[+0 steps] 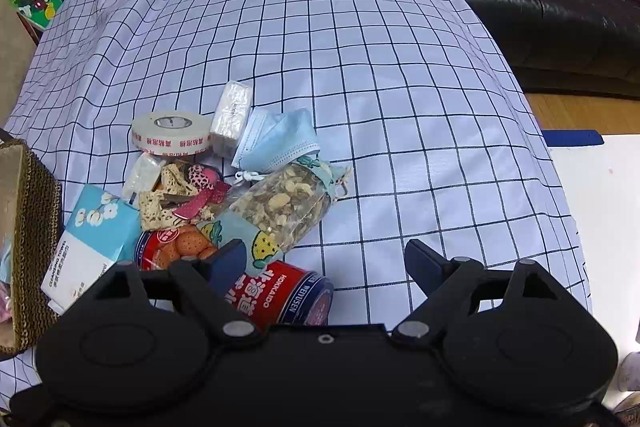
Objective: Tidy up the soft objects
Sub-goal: 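Reach the right tool to the nut jar and grasp its cloth top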
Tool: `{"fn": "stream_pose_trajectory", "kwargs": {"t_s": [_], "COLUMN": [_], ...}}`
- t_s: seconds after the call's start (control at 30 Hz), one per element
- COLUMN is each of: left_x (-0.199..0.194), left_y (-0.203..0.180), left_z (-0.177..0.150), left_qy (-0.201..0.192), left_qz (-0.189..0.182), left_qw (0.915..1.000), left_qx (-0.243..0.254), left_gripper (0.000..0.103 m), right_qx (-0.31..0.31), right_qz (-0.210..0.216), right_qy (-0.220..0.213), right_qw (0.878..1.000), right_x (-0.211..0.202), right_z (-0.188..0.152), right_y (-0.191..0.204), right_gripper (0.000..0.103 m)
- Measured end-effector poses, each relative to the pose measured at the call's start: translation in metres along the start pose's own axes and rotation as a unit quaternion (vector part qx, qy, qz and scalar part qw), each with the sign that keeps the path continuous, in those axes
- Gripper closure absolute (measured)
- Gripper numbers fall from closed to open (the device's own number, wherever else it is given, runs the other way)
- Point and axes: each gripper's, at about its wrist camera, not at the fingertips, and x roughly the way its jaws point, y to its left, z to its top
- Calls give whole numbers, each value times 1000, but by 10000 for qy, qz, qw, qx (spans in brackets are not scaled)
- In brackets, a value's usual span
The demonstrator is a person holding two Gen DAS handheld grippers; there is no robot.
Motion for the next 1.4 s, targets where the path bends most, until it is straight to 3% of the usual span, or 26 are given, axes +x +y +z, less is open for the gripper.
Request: {"fn": "stream_pose_trajectory", "kwargs": {"t_s": [0.13, 0.5, 0.7, 0.97, 1.23, 1.33, 1.4], "left_x": [3, 9, 13, 15, 18, 17, 16], "left_y": [10, 9, 4, 12, 11, 11, 13], "left_z": [0, 22, 11, 11, 16, 16, 15], "left_qy": [241, -102, -120, -146, -149, -159, -168], "left_qz": [-193, -43, 240, 232, 186, 145, 146], "left_qw": [9995, 9995, 9996, 9996, 9997, 9998, 9997], "left_qx": [-106, -284, 44, -36, -37, -33, -34], "left_gripper": [60, 38, 37, 37, 37, 37, 36], "right_qx": [-65, -96, 517, 1461, 1342, 1169, 1137], "right_qz": [53, 87, -19, 137, 37, -16, -118], "right_qy": [3, -44, 83, 382, 518, 618, 615], "right_qw": [10000, 9999, 9986, 9884, 9896, 9912, 9915], "right_x": [-2, 0, 17, 44, 71, 83, 90], "right_z": [-1, 1, 10, 24, 34, 35, 35], "right_y": [4, 8, -14, -26, 5, 18, 25], "right_gripper": [17, 16, 16, 16, 15, 3, 2]}}
